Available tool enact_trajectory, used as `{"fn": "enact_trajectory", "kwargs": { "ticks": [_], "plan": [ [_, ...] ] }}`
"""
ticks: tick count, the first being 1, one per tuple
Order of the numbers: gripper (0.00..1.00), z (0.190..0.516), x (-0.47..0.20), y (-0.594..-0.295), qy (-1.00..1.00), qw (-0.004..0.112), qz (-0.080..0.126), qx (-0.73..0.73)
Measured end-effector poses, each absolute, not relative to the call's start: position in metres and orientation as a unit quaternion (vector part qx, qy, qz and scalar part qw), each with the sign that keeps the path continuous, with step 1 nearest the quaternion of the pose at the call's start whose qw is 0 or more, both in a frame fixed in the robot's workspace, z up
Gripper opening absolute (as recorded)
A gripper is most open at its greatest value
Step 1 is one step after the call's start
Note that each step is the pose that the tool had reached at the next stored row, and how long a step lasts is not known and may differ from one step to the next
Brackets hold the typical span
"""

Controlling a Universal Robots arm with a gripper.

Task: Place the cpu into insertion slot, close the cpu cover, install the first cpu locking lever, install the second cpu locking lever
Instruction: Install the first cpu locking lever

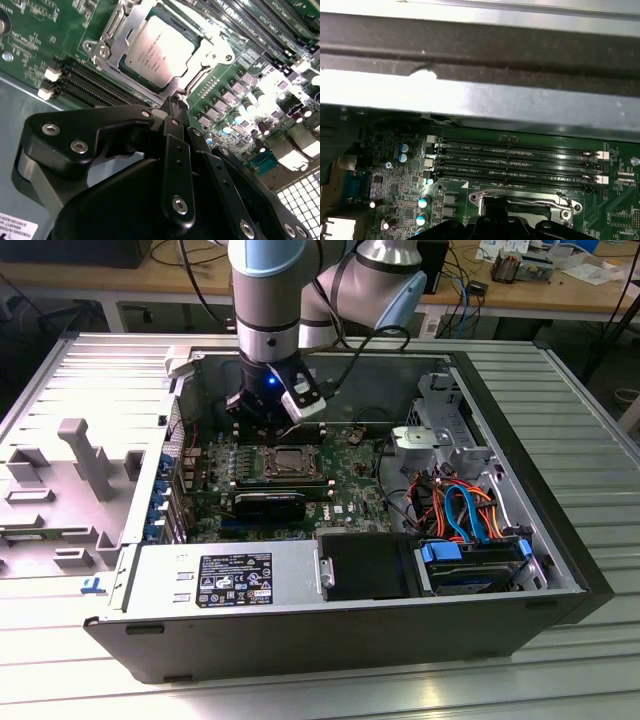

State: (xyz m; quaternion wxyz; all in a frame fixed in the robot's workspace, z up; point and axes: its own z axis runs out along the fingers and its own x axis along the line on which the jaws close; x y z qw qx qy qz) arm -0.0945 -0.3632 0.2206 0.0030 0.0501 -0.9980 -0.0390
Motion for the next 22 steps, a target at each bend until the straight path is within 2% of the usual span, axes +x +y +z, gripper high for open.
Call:
{"fn": "enact_trajectory", "kwargs": {
  "ticks": [9,22],
  "plan": [
    [0.11,0.213,-0.094,-0.351,-0.997,0.004,-0.043,0.068],
    [0.11,0.211,-0.083,-0.351,-0.997,0.004,-0.043,0.068]
  ]
}}
